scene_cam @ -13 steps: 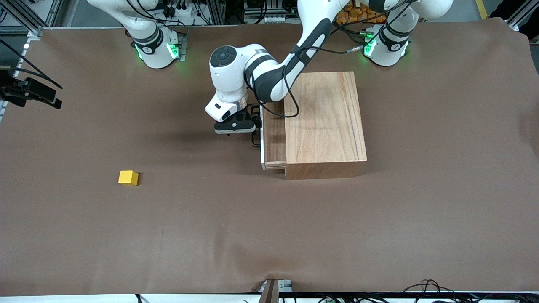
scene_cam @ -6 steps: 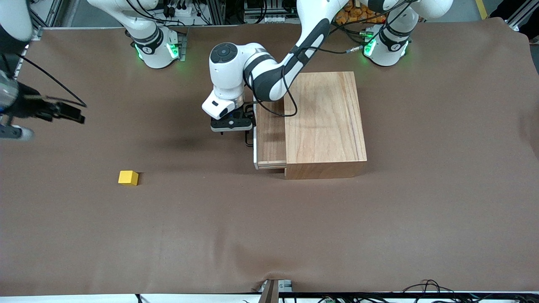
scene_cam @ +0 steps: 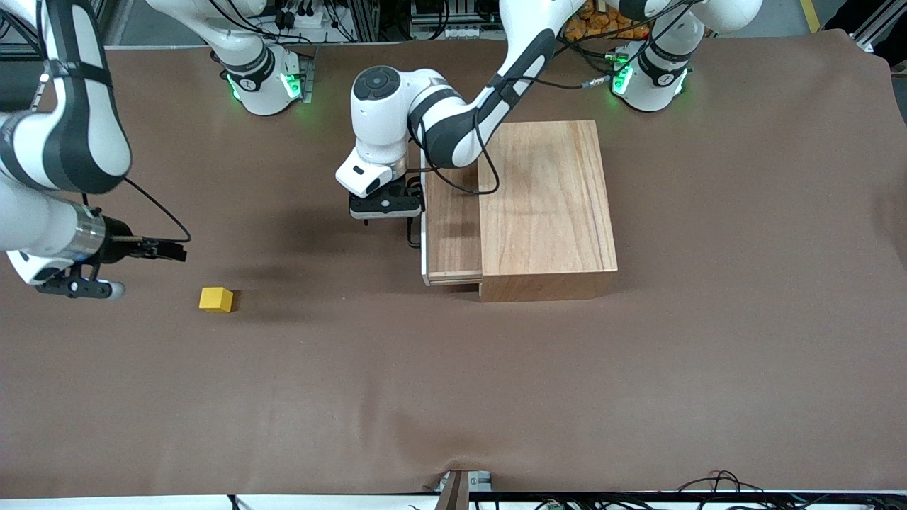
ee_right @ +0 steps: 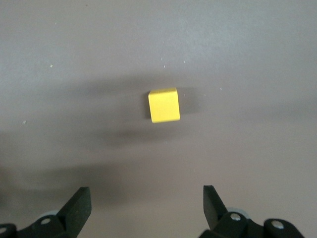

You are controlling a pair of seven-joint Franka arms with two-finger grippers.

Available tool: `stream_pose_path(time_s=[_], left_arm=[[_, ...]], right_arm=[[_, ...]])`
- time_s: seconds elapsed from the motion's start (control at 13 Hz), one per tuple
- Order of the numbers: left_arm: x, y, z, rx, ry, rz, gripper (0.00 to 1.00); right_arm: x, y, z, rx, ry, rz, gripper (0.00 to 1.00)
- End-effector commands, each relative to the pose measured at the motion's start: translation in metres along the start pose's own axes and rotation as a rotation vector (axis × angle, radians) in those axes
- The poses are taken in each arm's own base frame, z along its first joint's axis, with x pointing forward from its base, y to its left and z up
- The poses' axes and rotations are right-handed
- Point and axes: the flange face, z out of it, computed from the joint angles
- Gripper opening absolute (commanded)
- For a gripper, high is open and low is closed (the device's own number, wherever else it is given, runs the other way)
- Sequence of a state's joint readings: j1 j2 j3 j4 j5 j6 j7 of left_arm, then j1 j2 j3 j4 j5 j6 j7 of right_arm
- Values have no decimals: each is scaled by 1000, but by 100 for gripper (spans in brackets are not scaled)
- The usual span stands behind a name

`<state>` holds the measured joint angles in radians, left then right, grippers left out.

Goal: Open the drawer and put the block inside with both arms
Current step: 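Pull the drawer open with the left gripper while the right gripper reaches the cube, then grasp the yellow cube with the right gripper while the left gripper withdraws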

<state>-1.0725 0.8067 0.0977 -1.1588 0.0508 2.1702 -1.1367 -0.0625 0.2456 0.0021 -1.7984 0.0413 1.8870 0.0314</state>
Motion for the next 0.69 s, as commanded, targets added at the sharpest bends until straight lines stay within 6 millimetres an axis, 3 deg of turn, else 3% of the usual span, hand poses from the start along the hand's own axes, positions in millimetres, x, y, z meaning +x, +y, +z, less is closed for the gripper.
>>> stream_pose_path(time_s=[0.0, 0.15, 0.31, 0.46, 0.62], left_arm=[[24, -13, -65, 18, -4, -37, 100], [59, -43, -120, 36, -3, -95, 100], [95, -84, -170, 82, -23, -158, 100], [141, -137, -217, 99, -23, -223, 100], [185, -201, -254, 121, -37, -184, 100]], right_arm=[[23, -5, 32, -30, 24, -21, 100], [42, -11, 75, -31, 48, -30, 100], [52, -9, 103, -30, 58, -30, 100], [64, -3, 129, -30, 94, -29, 100], [65, 10, 161, -28, 134, -49, 100]])
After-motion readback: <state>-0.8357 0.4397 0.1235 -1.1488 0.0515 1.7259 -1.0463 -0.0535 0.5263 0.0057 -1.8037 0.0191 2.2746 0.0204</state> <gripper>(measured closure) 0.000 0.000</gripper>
